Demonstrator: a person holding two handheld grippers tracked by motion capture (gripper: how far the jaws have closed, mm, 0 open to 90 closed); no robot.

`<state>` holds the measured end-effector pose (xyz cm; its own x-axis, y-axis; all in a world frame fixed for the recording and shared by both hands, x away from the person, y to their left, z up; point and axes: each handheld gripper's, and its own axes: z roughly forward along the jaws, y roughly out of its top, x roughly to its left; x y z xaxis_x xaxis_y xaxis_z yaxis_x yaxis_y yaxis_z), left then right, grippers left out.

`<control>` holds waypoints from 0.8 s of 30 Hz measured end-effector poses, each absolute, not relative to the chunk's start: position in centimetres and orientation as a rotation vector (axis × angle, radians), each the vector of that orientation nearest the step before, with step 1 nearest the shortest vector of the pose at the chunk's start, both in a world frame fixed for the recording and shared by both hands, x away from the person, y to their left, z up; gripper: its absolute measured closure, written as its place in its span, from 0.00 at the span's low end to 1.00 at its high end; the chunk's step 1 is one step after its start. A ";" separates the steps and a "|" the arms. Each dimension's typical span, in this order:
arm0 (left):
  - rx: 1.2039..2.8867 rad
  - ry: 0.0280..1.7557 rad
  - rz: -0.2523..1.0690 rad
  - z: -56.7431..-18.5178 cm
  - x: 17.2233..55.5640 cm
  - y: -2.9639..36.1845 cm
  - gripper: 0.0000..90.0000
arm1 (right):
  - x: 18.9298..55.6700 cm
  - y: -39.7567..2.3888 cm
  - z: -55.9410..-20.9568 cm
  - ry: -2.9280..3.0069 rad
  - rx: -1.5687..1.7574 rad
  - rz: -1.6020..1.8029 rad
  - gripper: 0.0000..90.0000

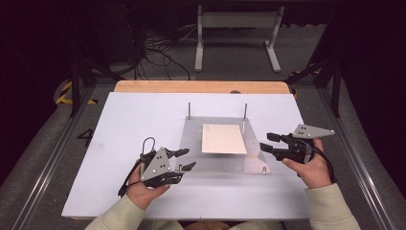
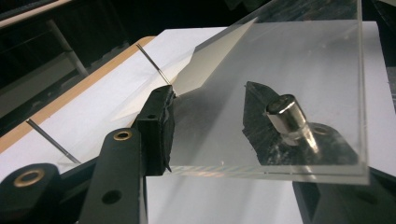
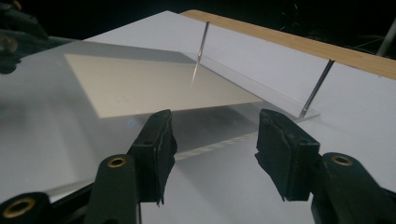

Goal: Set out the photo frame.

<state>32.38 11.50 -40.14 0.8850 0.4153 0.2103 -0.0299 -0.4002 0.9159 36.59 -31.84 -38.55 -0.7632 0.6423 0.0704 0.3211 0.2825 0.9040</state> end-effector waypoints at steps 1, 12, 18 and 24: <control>1.932 0.283 0.496 -40.1 32.4 11.5 0.58 | 36.3 -31.9 -38.4 2.250 0.863 1.468 0.49; 1.932 0.285 0.495 -40.1 32.4 11.5 0.58 | 33.9 -32.3 -38.5 2.323 0.773 1.351 0.40; 1.934 0.285 0.493 -40.1 32.4 11.5 0.58 | 32.7 -31.4 -38.7 2.365 0.682 1.300 0.29; 1.935 0.285 0.493 -40.1 32.4 11.5 0.58 | 31.9 -29.8 -38.4 2.365 0.549 1.340 0.23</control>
<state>32.39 11.53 -40.07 0.8859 0.4146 0.2080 -0.0262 -0.4029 0.9149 31.87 -29.79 -38.41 -0.8572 0.5002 -0.1222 0.1524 0.4732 0.8676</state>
